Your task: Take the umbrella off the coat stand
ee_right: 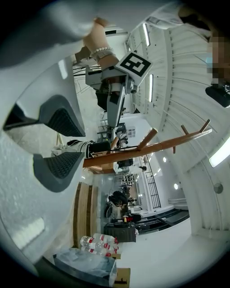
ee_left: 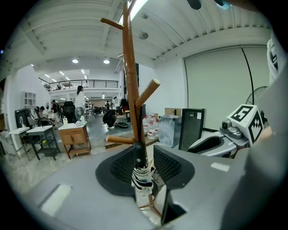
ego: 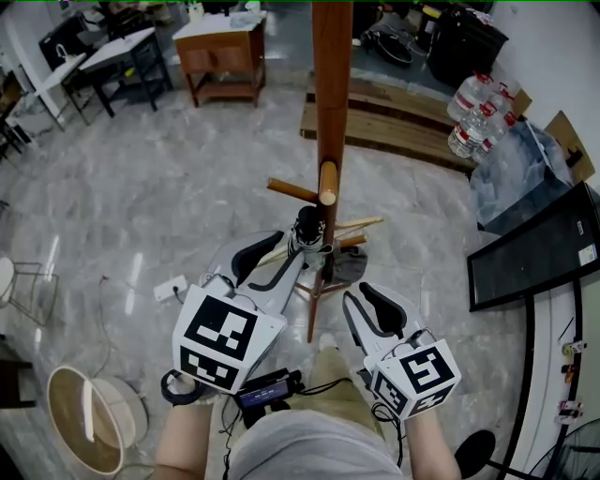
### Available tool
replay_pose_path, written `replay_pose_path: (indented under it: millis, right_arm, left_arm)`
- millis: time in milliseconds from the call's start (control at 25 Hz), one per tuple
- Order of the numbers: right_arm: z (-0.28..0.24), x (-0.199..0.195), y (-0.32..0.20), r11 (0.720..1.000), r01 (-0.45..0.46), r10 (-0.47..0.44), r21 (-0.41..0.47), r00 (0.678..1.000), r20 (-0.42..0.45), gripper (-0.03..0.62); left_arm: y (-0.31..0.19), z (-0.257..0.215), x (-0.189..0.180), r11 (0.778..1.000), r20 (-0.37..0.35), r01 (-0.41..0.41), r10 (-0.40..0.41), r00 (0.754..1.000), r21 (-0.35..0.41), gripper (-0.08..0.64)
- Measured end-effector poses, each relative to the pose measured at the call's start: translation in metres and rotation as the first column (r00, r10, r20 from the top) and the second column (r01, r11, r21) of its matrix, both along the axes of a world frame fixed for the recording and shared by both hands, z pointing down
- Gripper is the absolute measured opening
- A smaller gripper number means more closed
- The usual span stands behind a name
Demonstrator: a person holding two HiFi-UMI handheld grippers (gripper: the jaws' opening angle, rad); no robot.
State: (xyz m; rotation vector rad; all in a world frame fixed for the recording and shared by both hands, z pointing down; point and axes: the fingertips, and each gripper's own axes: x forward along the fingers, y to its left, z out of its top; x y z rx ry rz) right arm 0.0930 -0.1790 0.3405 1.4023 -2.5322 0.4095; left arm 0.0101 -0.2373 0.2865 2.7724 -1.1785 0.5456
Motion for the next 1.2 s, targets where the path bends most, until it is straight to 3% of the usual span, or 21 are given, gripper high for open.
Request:
replay_pose_path:
  millis: [640, 1200]
  right_arm:
    - [0.009, 0.012, -0.031, 0.999, 0.046, -0.046, -0.023, 0.999, -0.008, 0.103]
    - [0.008, 0.023, -0.049, 0.995, 0.095, -0.095, -0.040, 0.995, -0.013, 0.103]
  left_arm:
    - [-0.057, -0.017, 0.026, 0.998, 0.029, 0.001, -0.003, 1.000, 0.068, 0.104]
    - [-0.070, -0.021, 0.041, 0.998, 0.057, 0.003, -0.007, 0.998, 0.070, 0.075]
